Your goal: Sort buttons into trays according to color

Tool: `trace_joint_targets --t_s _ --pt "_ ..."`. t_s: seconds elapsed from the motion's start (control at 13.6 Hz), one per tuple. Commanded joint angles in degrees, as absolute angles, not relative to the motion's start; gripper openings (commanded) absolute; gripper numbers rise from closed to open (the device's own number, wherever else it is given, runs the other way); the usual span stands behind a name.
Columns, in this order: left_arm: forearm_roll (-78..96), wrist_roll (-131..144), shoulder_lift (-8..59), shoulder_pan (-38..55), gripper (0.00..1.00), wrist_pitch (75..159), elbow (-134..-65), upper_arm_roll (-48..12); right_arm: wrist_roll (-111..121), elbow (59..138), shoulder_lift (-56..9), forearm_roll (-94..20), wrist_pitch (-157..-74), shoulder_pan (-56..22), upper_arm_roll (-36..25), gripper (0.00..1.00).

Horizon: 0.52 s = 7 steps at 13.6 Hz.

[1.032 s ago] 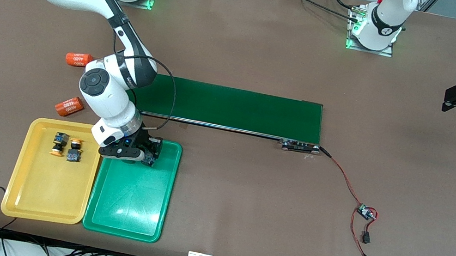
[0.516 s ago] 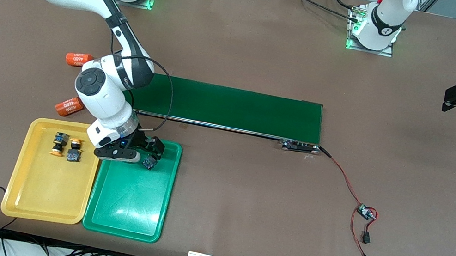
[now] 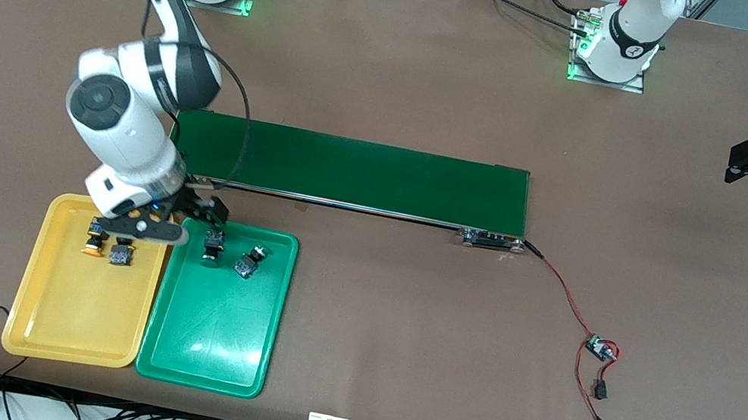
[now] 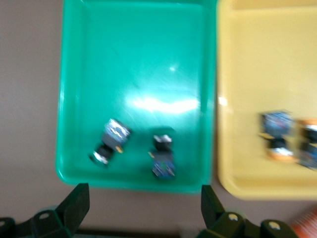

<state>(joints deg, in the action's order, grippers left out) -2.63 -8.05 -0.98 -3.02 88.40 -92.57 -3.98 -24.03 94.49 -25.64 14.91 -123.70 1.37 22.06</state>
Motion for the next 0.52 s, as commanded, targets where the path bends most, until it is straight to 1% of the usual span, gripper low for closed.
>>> trace_joint_targets --t_s 0.0,0.22,0.44 --pt "-2.29 -7.82 -0.88 -3.25 1.0 87.1 -91.41 -4.04 -21.1 95.98 -18.3 13.98 -113.68 2.46 22.41 1.0" --pt "-2.29 -7.82 -0.88 -3.25 1.0 87.1 -91.41 -4.04 -18.12 95.98 -11.8 11.69 -104.71 4.74 22.41 1.0" --pt "-2.29 -7.82 -0.88 -3.16 1.0 87.1 -91.41 -4.13 -10.74 96.15 -5.91 6.69 -97.93 9.65 22.15 1.0"
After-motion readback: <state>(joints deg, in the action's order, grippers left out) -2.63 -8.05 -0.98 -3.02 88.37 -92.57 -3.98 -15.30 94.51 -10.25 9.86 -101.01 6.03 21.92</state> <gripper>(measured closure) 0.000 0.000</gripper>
